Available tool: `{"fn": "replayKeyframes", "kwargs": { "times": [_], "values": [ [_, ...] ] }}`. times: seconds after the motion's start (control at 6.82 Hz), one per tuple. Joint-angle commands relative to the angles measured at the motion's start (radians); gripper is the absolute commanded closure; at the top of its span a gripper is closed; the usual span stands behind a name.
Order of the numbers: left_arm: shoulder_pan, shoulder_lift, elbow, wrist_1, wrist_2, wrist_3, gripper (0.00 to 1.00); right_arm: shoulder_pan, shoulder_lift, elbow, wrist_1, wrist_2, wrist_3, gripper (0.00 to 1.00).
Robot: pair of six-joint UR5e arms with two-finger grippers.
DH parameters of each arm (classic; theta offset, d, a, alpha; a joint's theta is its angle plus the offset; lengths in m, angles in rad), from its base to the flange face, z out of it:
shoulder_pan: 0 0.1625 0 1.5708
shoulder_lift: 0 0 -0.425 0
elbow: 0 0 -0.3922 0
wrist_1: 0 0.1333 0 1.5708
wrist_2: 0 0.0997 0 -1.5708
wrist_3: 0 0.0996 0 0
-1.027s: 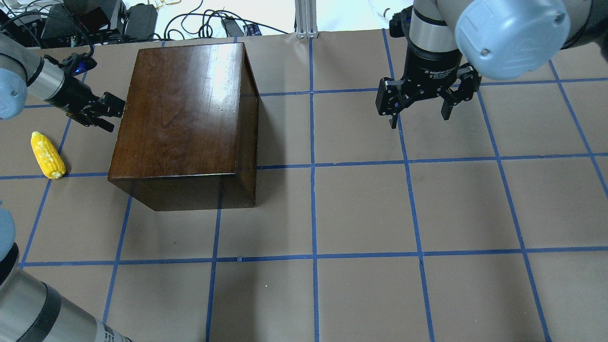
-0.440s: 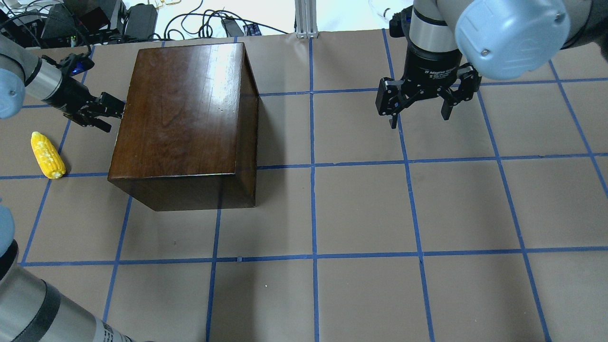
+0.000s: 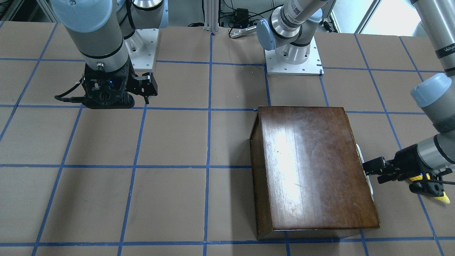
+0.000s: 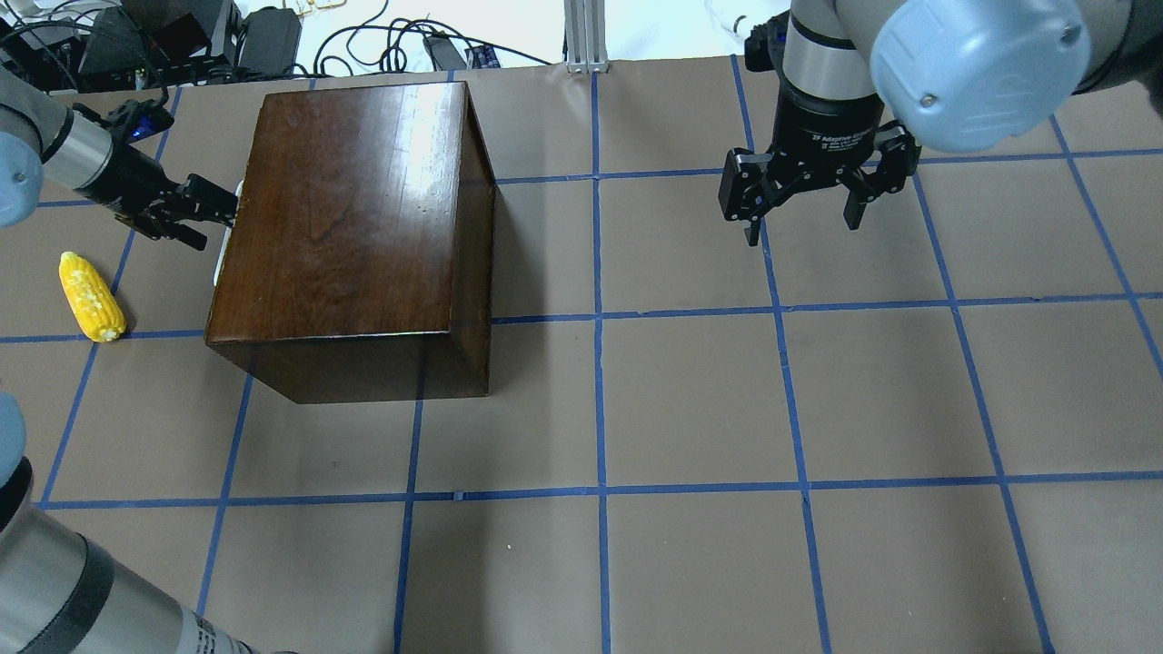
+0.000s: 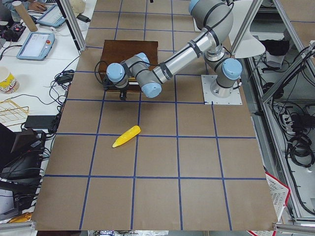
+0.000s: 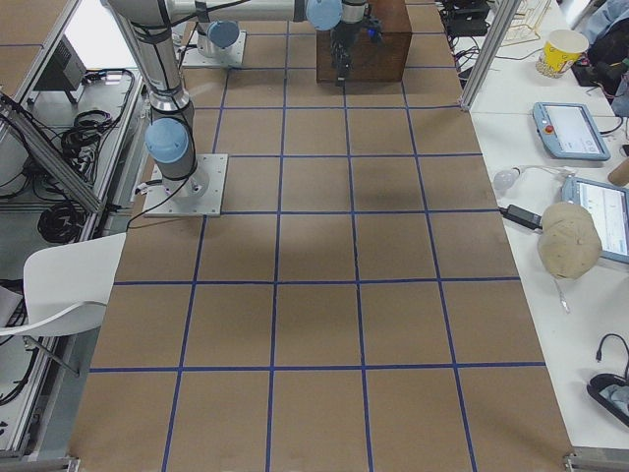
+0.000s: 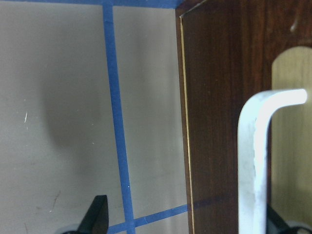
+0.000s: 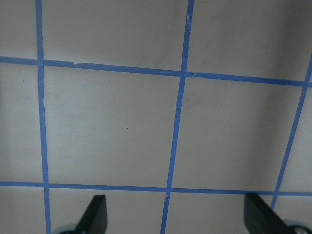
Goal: Open drawer and put corn inside
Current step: 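Pull the drawer open by its handle with the left gripper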
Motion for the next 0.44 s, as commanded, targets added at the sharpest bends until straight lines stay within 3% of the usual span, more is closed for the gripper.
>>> {"fn": "replayKeyframes", "kwargs": {
  "times": [0.0,0.29],
  "values": [
    [0.002,0.000,0.000,0.008,0.007,0.030,0.00,0.000,0.000,0.000,0.000,0.000,0.000,0.00],
    [0.026,0.000,0.000,0.008,0.009,0.033,0.00,0.000,0.000,0.000,0.000,0.000,0.000,0.00]
  ]
}}
